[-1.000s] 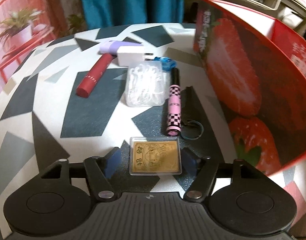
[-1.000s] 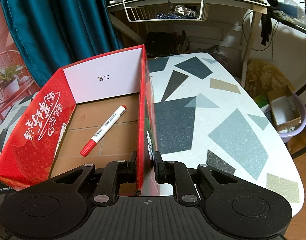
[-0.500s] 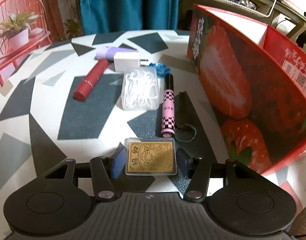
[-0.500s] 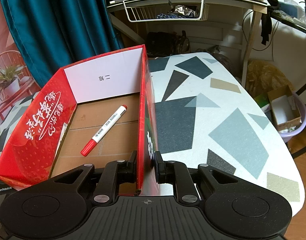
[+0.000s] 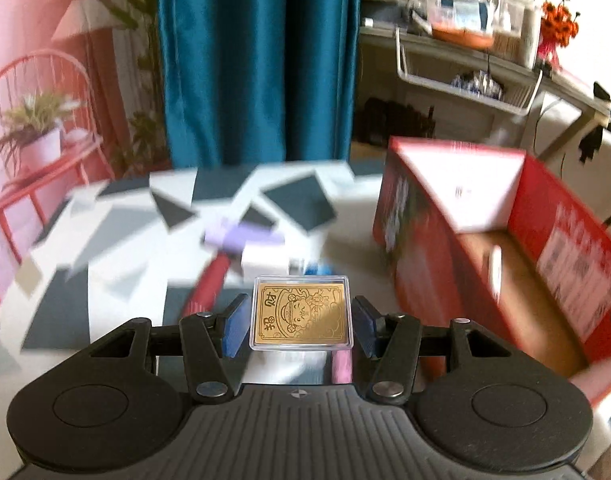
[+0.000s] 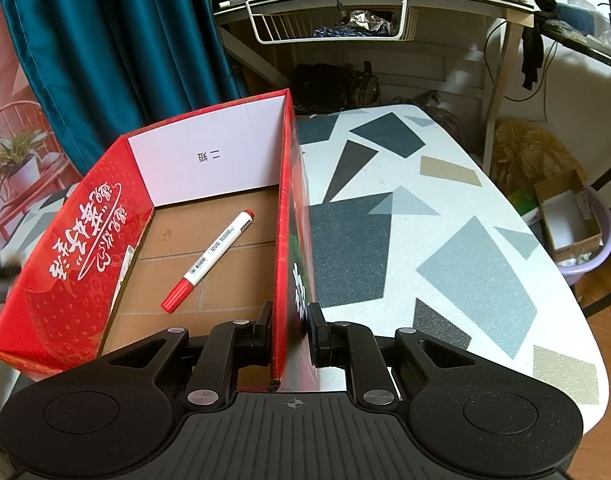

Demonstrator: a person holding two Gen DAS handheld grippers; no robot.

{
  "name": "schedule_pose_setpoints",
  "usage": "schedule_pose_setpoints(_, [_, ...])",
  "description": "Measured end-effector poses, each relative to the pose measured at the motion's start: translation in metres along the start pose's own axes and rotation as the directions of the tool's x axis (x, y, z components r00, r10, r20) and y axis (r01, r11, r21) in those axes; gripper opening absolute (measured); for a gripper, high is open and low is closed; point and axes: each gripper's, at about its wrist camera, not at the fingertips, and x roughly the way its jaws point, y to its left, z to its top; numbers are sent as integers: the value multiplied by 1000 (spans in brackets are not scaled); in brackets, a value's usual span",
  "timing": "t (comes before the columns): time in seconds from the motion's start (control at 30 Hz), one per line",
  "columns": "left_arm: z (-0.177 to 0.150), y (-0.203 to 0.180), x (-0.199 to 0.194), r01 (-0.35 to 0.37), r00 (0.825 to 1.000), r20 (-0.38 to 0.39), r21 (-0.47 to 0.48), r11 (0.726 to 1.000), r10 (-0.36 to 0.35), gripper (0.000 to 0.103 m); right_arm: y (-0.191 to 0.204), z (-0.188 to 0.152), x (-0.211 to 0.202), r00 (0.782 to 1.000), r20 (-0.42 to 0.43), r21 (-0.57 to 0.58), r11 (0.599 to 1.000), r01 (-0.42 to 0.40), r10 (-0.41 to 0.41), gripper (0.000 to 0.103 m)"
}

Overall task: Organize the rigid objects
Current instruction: 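Carry the gold card with the left tool into the red box and release, then return the left tool to the table and grasp the pink checkered mascara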

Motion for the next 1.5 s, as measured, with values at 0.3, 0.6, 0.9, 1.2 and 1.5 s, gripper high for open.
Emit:
schedule_pose_setpoints(0.3, [74,-69,19,95,985,114,263,960,-128,58,0,-1,1,1000,-2,-5,1000,1,-1,15])
schedule_pose_setpoints(0.6, [78,-125,64,134,983,57,445,885,-177,58,0,1,2,1000,-12,-17,1000,-5,5,14])
schedule_pose_setpoints(0.9, [71,-121,84,184,979,-9,477,859,-205,58,1,2,5,1000,-21,-19,1000,-5,5,14])
schedule_pose_setpoints(1.2, [85,-94,64,253,960,23,351,902,-278,58,1,1,6,1000,-20,-21,1000,-3,3,14])
schedule_pose_setpoints(1.5, [67,-27,24,224,970,63,126,966,-233,41,0,1,6,1000,-15,-13,1000,0,0,14])
